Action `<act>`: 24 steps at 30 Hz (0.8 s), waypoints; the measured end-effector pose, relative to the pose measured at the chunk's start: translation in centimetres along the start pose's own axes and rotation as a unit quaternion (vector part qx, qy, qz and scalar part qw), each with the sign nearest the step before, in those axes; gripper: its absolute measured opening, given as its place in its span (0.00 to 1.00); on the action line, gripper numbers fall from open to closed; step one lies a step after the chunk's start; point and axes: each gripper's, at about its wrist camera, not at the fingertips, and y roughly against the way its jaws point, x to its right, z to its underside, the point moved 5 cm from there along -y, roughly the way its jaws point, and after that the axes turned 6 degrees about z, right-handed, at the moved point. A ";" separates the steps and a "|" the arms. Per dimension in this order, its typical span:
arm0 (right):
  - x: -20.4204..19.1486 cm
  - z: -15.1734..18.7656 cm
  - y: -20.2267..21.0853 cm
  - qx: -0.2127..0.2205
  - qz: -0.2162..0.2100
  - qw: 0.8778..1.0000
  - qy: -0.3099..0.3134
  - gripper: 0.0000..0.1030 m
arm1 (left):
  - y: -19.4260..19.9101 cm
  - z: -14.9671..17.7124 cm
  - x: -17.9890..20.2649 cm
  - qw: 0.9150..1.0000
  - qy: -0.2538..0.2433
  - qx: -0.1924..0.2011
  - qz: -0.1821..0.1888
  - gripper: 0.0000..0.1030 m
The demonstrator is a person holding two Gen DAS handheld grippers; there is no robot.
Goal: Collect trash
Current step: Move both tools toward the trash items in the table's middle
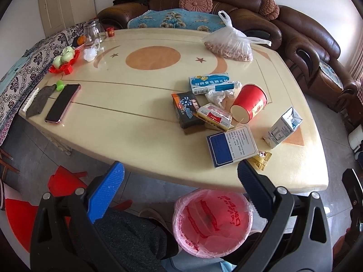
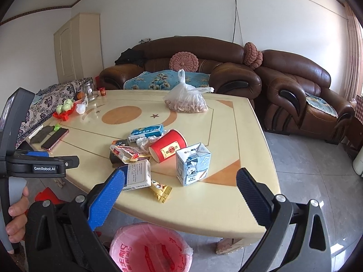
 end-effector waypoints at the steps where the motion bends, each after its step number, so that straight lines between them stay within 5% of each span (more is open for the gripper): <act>1: 0.0 -0.1 -0.5 -0.002 -0.004 1.000 0.002 0.94 | -0.3 -0.2 0.1 1.000 -0.001 -0.001 0.000 0.95; 24: 1.8 -0.9 -9.3 -0.057 -0.049 0.997 0.016 0.94 | -5.3 -3.5 2.0 0.999 0.007 -0.047 -0.006 0.95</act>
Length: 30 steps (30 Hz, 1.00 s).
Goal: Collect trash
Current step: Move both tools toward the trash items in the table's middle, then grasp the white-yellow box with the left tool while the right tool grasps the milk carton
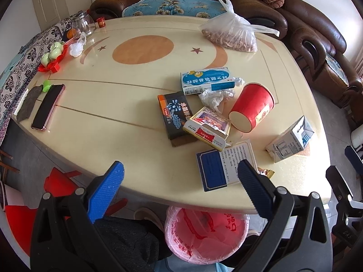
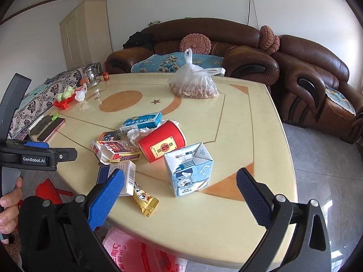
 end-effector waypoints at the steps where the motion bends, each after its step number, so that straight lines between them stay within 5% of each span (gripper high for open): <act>1: 0.1 0.0 -0.2 -0.001 -0.001 1.000 0.000 0.94 | -0.2 -0.1 0.0 1.000 0.001 -0.002 0.000 0.95; 13: 0.7 0.0 -3.1 -0.016 -0.013 1.000 0.015 0.94 | -2.8 -1.1 1.4 0.999 0.023 -0.023 0.015 0.95; 21: 1.6 0.5 -5.4 -0.019 -0.024 0.999 0.024 0.94 | -5.7 -1.4 1.5 0.994 0.082 -0.056 0.049 0.95; 30: 1.5 0.7 -7.5 -0.024 -0.041 0.998 0.041 0.94 | -6.9 -2.5 1.4 0.993 0.103 -0.054 0.034 0.95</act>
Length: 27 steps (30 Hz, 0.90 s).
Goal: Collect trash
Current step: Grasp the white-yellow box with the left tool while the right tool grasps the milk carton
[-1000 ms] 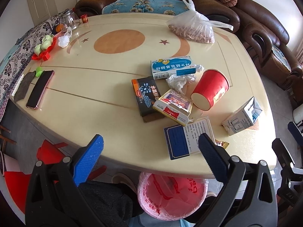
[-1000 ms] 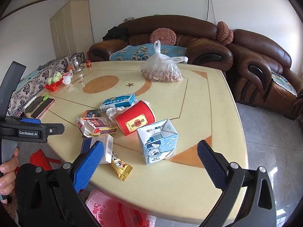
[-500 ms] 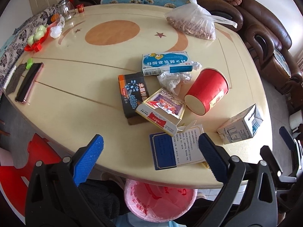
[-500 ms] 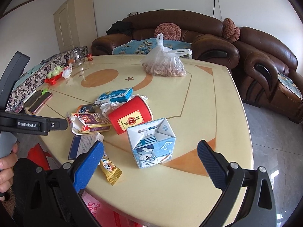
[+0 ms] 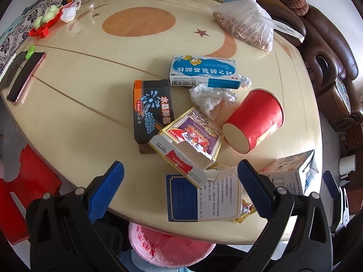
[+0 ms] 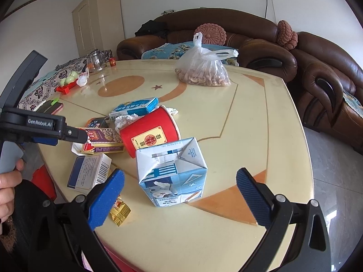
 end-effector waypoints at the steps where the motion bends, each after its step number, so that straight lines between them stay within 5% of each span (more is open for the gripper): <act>1: 0.0 0.0 -0.3 0.000 -0.002 1.000 0.002 0.94 | -0.1 -0.2 0.0 1.000 0.004 -0.001 0.001 0.95; 9: -0.3 0.0 -1.8 0.002 -0.009 1.000 0.019 0.94 | -1.4 -0.8 -0.3 0.999 0.039 -0.010 0.027 0.94; 11: -0.3 0.0 -2.2 0.000 -0.012 1.000 0.019 0.94 | -1.6 -1.1 -0.4 0.999 0.042 -0.008 0.025 0.90; 13: -0.2 0.1 -2.5 0.001 -0.009 1.000 0.020 0.94 | -1.8 -1.3 -0.4 0.998 0.047 -0.009 0.030 0.76; 20: -0.2 0.4 -3.1 0.000 -0.014 1.000 0.019 0.94 | -2.6 -1.9 -0.7 0.997 0.062 -0.015 0.036 0.75; 24: 0.0 0.5 -3.3 0.003 -0.011 1.000 0.015 0.91 | -3.0 -2.2 -0.6 0.996 0.067 -0.022 0.044 0.61; 27: 0.0 0.4 -3.2 0.006 -0.009 1.000 0.017 0.87 | -3.3 -2.5 -0.4 0.996 0.070 -0.023 0.040 0.60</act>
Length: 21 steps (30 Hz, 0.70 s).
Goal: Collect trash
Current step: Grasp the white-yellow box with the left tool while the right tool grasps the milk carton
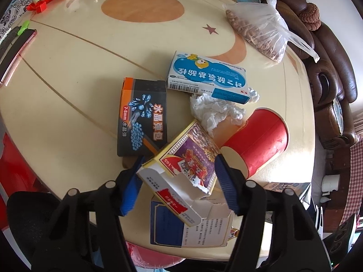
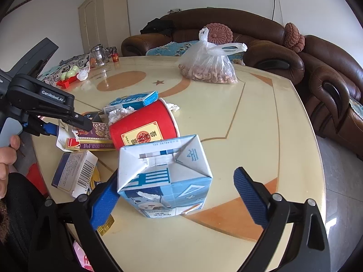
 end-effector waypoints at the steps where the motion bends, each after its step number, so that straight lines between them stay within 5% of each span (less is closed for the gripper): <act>1: -0.1 0.0 0.0 0.001 0.001 1.000 0.001 0.85 | -0.1 0.0 0.0 1.000 0.001 -0.001 0.001 0.60; 5: -0.7 0.2 0.0 -0.002 -0.001 1.000 0.007 0.65 | -0.1 -0.1 0.2 1.000 -0.003 -0.002 0.001 0.50; 21: -0.4 0.0 0.7 0.017 0.007 1.000 -0.001 0.63 | 1.5 -0.3 0.7 0.999 -0.028 0.013 0.009 0.33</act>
